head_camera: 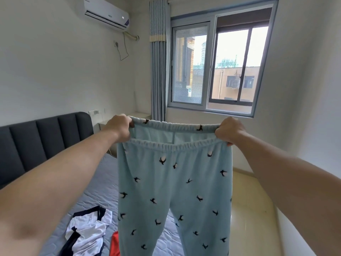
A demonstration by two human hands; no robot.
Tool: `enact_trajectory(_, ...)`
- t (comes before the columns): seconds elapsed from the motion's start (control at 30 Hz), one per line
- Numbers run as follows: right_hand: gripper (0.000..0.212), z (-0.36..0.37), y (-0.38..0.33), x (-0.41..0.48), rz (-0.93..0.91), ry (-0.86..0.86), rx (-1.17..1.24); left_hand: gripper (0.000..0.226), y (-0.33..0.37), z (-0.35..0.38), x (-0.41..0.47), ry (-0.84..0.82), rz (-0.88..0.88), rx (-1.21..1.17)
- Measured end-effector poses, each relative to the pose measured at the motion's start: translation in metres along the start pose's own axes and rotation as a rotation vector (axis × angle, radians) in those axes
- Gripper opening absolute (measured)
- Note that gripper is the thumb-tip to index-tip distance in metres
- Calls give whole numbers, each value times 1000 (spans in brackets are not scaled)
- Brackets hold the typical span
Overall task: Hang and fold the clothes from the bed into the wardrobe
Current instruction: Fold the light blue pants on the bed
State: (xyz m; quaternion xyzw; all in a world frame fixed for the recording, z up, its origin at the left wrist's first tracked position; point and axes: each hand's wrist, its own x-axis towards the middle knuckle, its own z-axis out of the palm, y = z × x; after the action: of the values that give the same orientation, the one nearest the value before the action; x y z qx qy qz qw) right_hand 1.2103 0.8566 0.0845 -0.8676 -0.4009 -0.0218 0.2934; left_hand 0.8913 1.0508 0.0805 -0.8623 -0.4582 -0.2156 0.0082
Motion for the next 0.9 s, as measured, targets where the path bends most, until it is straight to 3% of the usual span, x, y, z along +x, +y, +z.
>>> enact_trajectory(0.1,9,-6,0,-3,9,48,-62,53,3,-1,-1,-91,36,21)
enact_trajectory(0.23,11,-11,5,2,43,77,-89,46,3,-13,-4,-178,46,129)
enact_trajectory(0.37,15,-11,13,10,78,63,-12,42,0,-16,-3,-97,-62,89)
enact_trajectory(0.6,15,-9,8,9,47,133,71,36,11,-1,5,57,-148,-293)
enact_trajectory(0.77,7,-10,4,10,25,108,47,14,17,-4,7,80,-99,-253)
enact_trajectory(0.9,13,-11,5,12,-8,138,2,24,14,-9,9,78,-70,-197)
